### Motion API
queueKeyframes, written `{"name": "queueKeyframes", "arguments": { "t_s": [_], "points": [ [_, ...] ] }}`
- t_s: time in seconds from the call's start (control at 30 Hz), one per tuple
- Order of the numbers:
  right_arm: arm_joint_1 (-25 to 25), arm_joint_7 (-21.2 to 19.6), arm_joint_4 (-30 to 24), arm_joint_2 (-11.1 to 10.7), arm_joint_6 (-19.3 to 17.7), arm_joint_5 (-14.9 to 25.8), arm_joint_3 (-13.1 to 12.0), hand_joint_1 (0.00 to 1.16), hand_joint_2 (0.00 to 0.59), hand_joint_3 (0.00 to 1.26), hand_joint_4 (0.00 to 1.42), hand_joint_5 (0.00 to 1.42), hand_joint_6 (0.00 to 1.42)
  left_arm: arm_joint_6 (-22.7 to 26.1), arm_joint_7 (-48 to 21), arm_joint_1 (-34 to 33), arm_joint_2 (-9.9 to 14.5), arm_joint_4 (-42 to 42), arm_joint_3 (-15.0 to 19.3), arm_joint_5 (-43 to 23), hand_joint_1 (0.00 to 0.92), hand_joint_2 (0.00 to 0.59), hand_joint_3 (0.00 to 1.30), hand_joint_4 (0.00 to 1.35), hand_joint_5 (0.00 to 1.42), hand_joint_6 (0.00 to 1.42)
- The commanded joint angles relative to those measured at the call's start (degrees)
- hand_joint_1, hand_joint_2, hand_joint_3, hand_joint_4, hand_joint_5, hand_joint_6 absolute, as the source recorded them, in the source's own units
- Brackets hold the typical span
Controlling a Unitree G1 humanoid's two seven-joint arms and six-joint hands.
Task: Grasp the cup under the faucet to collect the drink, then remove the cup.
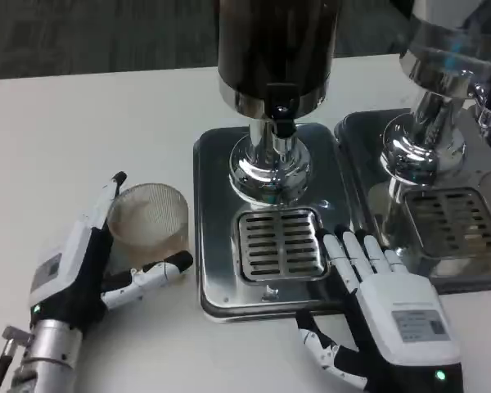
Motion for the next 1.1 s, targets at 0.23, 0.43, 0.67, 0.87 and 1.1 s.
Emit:
{"name": "queueKeyframes", "arguments": {
  "t_s": [0.23, 0.43, 0.67, 0.87, 1.1],
  "points": [
    [0.8, -0.4, -1.0, 0.1, 0.6, 0.2, -0.4, 0.38, 0.415, 0.04, 0.00, 0.00, 0.08, -0.5, 0.7, -2.8, -0.6, 3.6, -1.7, -0.2, 0.293, 0.029, 0.00, 0.00, 0.24, 0.36],
    [0.7, -0.3, -1.0, 0.2, 0.6, 0.2, -0.5, 0.38, 0.410, 0.04, 0.00, 0.00, 0.08, -0.5, 2.9, -3.0, -0.9, 3.9, -2.8, 0.3, 0.398, 0.058, 0.08, 0.23, 0.55, 0.80],
    [0.6, -0.3, -0.8, 0.4, 0.6, 0.6, -0.7, 0.39, 0.406, 0.04, 0.00, 0.00, 0.08, -0.6, 6.9, -2.7, -0.6, 3.6, -4.0, 1.3, 0.518, 0.072, 0.40, 0.59, 0.80, 1.06],
    [0.3, -0.1, -0.4, 0.4, 0.4, 1.1, -0.8, 0.39, 0.401, 0.04, 0.00, 0.00, 0.08, -0.7, 11.4, -1.7, -0.2, 3.0, -4.4, 2.3, 0.535, 0.056, 0.55, 0.71, 0.90, 1.14],
    [-0.2, 0.0, 0.0, 0.2, 0.2, 1.4, -0.8, 0.39, 0.400, 0.04, 0.00, 0.00, 0.08, -0.5, 16.8, -1.1, -0.1, 2.1, -4.4, 3.6, 0.551, 0.037, 0.61, 0.77, 0.96, 1.20]
  ]
}}
